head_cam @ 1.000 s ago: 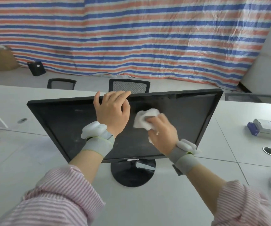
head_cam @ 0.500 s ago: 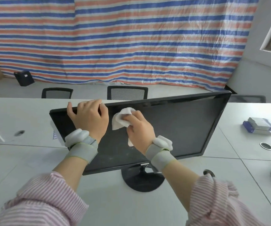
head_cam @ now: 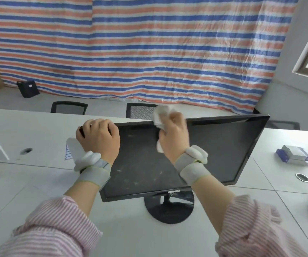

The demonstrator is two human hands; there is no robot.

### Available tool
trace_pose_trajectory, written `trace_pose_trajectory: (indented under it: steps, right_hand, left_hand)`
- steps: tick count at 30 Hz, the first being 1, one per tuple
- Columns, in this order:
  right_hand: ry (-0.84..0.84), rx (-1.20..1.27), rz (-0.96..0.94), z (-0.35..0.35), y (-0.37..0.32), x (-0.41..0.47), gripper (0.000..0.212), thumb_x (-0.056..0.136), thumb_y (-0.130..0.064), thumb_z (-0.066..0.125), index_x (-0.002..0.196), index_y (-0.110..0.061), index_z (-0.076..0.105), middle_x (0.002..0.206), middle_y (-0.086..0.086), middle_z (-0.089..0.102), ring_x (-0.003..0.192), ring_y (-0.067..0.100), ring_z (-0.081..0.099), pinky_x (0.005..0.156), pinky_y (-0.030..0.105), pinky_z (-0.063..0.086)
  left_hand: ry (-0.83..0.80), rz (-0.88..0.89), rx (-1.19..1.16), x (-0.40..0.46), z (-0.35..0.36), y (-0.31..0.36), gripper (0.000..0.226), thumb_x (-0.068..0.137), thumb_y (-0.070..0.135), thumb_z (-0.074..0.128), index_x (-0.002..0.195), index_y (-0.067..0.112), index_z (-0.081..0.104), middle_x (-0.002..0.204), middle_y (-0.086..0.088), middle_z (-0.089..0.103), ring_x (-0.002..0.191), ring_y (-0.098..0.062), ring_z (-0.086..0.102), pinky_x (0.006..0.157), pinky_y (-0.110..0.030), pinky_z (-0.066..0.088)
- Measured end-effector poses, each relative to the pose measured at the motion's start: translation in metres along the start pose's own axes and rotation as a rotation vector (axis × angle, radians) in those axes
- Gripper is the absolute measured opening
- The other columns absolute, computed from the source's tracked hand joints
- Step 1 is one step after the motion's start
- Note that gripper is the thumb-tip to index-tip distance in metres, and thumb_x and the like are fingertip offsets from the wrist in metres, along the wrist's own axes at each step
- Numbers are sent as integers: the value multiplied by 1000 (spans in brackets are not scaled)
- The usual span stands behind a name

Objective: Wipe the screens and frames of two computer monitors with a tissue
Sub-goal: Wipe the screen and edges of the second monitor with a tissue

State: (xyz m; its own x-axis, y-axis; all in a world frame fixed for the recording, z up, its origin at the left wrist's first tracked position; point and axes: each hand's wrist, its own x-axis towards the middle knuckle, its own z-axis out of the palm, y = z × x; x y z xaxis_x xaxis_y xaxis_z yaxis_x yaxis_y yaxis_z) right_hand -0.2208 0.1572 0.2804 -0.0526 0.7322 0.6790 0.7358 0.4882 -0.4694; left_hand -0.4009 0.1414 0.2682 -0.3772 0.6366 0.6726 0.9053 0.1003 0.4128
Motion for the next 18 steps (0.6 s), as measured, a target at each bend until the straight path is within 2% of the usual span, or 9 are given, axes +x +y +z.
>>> trace_pose_trajectory:
  steps: [2,3,6,9,11,14,16,18]
  right_hand:
    - [-125,111,-44,0,-17,1,39,85,1,51,122,-10,59,117,15,48,103,29,48,83,26,40]
    - [-112,150,-46,-8,-17,3,36,86,2,51,119,-8,61,114,15,49,99,27,49,81,24,40]
    - [107,112,27,-48,12,10,31,84,1,54,113,-5,64,107,16,50,87,27,52,75,30,46]
    - [163,-141,224,-94,63,18,32,90,-8,52,121,-8,58,115,17,47,96,29,50,85,34,45]
    - [95,-315,368,-116,96,27,33,93,-12,47,124,-6,53,121,20,43,107,38,48,93,38,41]
    - [-79,-483,557,-131,108,43,35,92,-8,43,125,1,48,128,24,38,110,44,48,96,42,40]
    - [-197,-540,561,-121,87,48,35,90,-6,43,123,3,46,129,24,40,110,43,49,91,42,42]
    - [-282,-596,485,-93,49,50,36,90,-7,45,124,1,45,130,20,40,112,37,50,89,41,43]
  left_hand:
    - [12,-9,2,-1,0,0,35,88,26,33,75,9,61,88,-9,65,95,-31,51,91,-47,35]
    - [21,-13,3,-2,1,1,32,88,25,36,75,10,60,88,-8,65,94,-31,51,91,-47,36]
    - [41,-22,-5,-3,4,0,28,88,24,40,74,11,60,86,-7,65,95,-32,51,92,-48,37]
    - [45,-27,4,-5,4,-1,30,88,25,39,73,10,61,84,-7,64,96,-32,50,95,-49,35]
    - [54,-16,15,-6,2,0,31,87,25,37,72,10,60,82,-8,64,96,-31,50,95,-49,34]
    - [55,1,2,-5,0,5,32,87,24,37,74,9,61,84,-9,64,97,-32,51,93,-49,36]
    - [44,14,-8,-3,1,9,31,88,24,37,79,9,63,90,-9,66,99,-32,51,93,-50,36]
    - [34,34,-70,-1,0,7,32,89,24,37,88,9,66,99,-10,67,103,-33,51,94,-51,36]
